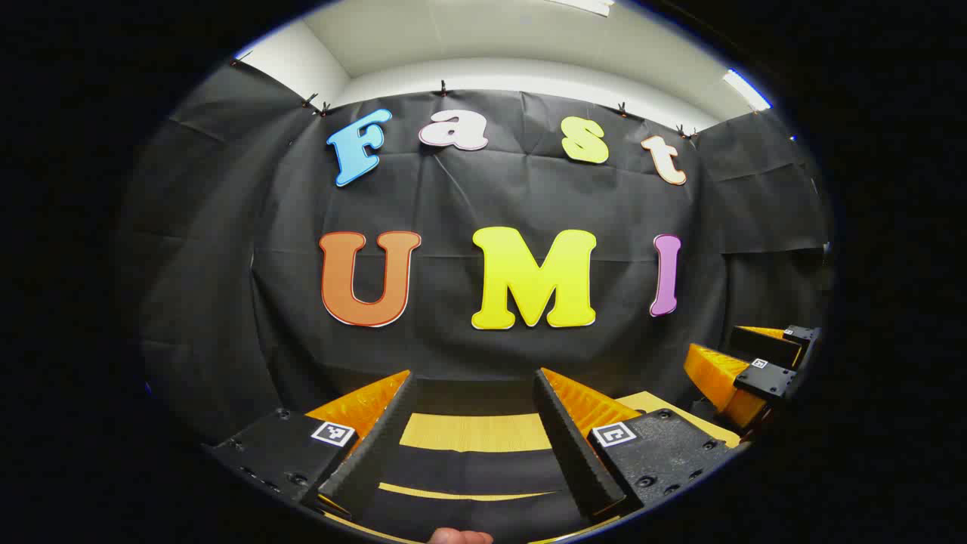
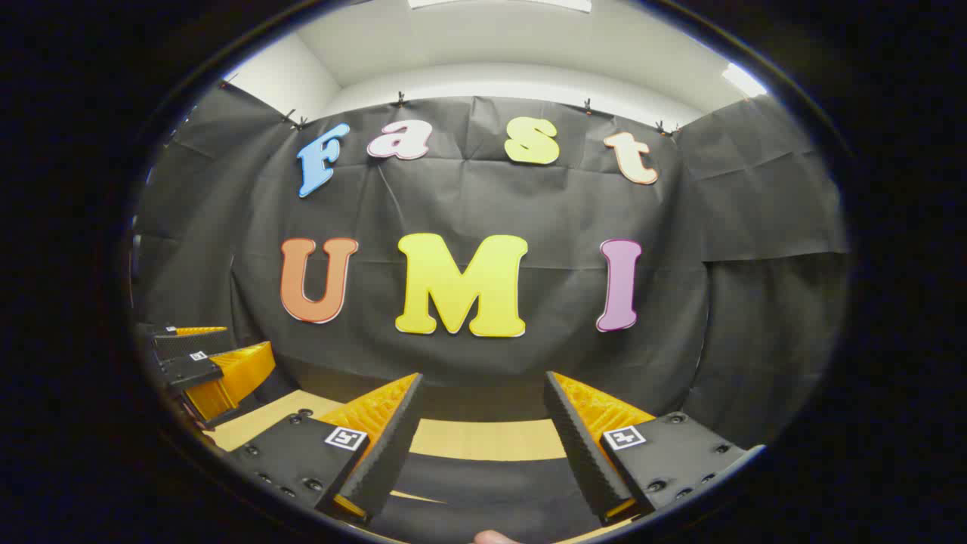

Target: Grasp the waist and the cuffs of the jeans and fold them to make the two legs overlap; first hold the waist and fold one-third of the jeans toward the cuffs, then hold the cuffs and fold the remaining one-third in the same direction to finish folding.

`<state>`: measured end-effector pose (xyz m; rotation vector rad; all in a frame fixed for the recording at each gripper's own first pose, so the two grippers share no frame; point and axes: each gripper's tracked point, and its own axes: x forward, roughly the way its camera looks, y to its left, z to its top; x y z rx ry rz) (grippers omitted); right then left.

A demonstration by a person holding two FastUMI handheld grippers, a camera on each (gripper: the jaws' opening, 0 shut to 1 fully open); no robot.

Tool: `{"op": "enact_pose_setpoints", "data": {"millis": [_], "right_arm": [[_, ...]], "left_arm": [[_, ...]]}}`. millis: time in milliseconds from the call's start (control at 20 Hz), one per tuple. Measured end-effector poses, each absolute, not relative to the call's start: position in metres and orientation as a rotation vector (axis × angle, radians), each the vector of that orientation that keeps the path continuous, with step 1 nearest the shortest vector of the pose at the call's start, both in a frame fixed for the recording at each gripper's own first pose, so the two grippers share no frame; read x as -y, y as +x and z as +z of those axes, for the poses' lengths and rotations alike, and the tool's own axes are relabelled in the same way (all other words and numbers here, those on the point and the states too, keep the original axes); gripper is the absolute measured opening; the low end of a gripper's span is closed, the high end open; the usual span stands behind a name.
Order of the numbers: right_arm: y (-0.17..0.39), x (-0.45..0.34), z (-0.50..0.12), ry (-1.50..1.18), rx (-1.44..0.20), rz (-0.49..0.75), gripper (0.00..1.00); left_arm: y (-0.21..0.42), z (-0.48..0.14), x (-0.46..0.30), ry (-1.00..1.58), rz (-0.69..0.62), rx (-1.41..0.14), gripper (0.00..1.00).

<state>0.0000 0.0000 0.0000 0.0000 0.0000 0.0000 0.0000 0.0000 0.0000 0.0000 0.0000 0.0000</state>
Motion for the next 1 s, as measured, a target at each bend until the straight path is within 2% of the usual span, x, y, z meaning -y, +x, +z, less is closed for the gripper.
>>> {"op": "enact_pose_setpoints", "data": {"millis": [1000], "right_arm": [[0.013,0.028,-0.003,-0.011,-0.004,-0.003,0.96]], "left_arm": [[0.014,-0.01,0.003,-0.012,0.024,-0.018,0.98]]}}
